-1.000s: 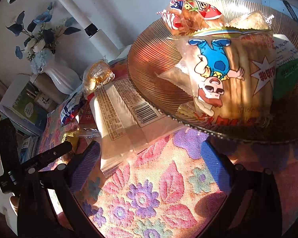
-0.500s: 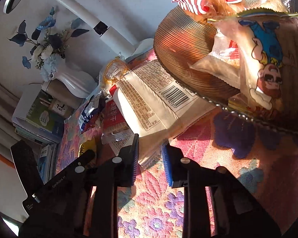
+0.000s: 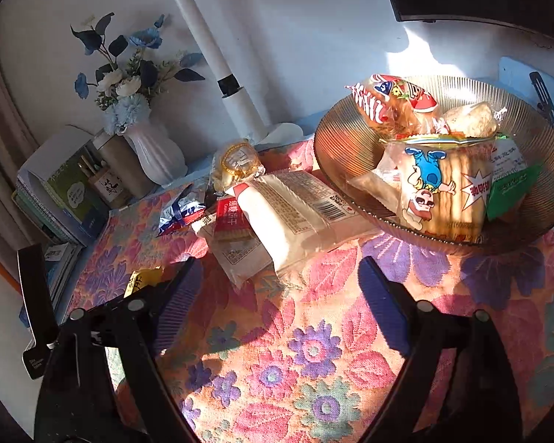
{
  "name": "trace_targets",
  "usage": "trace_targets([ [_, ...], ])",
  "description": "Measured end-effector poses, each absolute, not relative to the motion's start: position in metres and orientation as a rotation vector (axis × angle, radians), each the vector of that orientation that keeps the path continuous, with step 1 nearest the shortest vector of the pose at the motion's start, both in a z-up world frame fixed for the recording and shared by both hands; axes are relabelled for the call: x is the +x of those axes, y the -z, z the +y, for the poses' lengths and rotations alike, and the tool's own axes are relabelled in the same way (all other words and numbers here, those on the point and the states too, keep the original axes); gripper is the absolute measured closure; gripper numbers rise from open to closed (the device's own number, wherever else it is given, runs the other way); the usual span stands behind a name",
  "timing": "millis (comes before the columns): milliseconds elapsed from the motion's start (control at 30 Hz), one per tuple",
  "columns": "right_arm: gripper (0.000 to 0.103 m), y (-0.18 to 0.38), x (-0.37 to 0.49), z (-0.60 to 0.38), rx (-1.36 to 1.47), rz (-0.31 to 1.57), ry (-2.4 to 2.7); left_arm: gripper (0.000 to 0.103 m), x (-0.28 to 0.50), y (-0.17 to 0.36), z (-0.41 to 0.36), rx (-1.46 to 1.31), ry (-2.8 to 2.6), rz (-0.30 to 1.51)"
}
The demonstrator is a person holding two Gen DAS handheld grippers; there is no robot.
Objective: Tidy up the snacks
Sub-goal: 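Grasp the yellow peanut pack with the left tool while the right tool reaches the large white bread pack, then grasp the large white bread pack with the right tool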
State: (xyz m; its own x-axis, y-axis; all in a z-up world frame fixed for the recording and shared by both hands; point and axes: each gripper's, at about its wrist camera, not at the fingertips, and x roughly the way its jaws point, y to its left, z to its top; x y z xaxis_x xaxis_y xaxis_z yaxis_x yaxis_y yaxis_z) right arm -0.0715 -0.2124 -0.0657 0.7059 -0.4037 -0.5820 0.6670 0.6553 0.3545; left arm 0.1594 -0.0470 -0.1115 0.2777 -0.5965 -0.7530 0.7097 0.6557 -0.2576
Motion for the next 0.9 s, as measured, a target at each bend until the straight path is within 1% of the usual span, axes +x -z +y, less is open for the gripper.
trace_targets([
  [133, 0.009, 0.083, -0.055, -0.243, 0.682, 0.550, 0.643, 0.058, 0.156, 0.111, -0.048, 0.146, 0.895, 0.931],
  [300, 0.009, 0.111, -0.043, -0.277, 0.901, 0.546, 0.697, 0.058, 0.157, 0.110, -0.046, 0.119, 0.917, 0.932],
  [400, 0.004, 0.118, -0.033, -0.288, 0.982, 0.484, 0.705, 0.058, 0.161, 0.110, -0.044, 0.089, 0.936, 0.948],
  [467, 0.004, 0.119, -0.027, -0.293, 1.035, 0.453, 0.712, 0.058, 0.163, 0.111, -0.042, 0.067, 0.946, 0.961],
  [500, 0.007, 0.119, -0.026, -0.293, 1.051, 0.442, 0.736, 0.058, 0.164, 0.112, -0.042, 0.057, 0.950, 0.967],
  [533, 0.022, 0.119, -0.024, -0.292, 1.054, 0.440, 0.759, 0.058, 0.165, 0.112, -0.041, 0.049, 0.951, 0.971],
  [567, 0.032, 0.119, -0.023, -0.291, 1.063, 0.427, 0.758, 0.058, 0.165, 0.112, -0.041, 0.043, 0.950, 0.973],
  [600, 0.049, 0.123, -0.024, -0.292, 1.093, 0.407, 0.717, 0.058, 0.166, 0.112, -0.041, 0.040, 0.950, 0.972],
  [667, 0.056, 0.129, -0.025, -0.290, 1.141, 0.384, 0.672, 0.058, 0.165, 0.112, -0.040, 0.039, 0.959, 0.968],
  [700, 0.061, 0.128, -0.027, -0.287, 1.133, 0.371, 0.681, 0.058, 0.164, 0.111, -0.040, 0.043, 0.960, 0.965],
  [733, 0.063, 0.125, -0.029, -0.284, 1.121, 0.359, 0.680, 0.058, 0.163, 0.111, -0.041, 0.050, 0.961, 0.961],
  [767, 0.069, 0.122, -0.031, -0.280, 1.115, 0.347, 0.674, 0.058, 0.162, 0.111, -0.041, 0.058, 0.962, 0.955],
  [800, 0.072, 0.118, -0.033, -0.276, 1.110, 0.334, 0.667, 0.058, 0.160, 0.110, -0.042, 0.067, 0.961, 0.949],
  [900, 0.075, 0.106, -0.040, -0.259, 1.091, 0.333, 0.663, 0.058, 0.155, 0.109, -0.046, 0.104, 0.955, 0.932],
])
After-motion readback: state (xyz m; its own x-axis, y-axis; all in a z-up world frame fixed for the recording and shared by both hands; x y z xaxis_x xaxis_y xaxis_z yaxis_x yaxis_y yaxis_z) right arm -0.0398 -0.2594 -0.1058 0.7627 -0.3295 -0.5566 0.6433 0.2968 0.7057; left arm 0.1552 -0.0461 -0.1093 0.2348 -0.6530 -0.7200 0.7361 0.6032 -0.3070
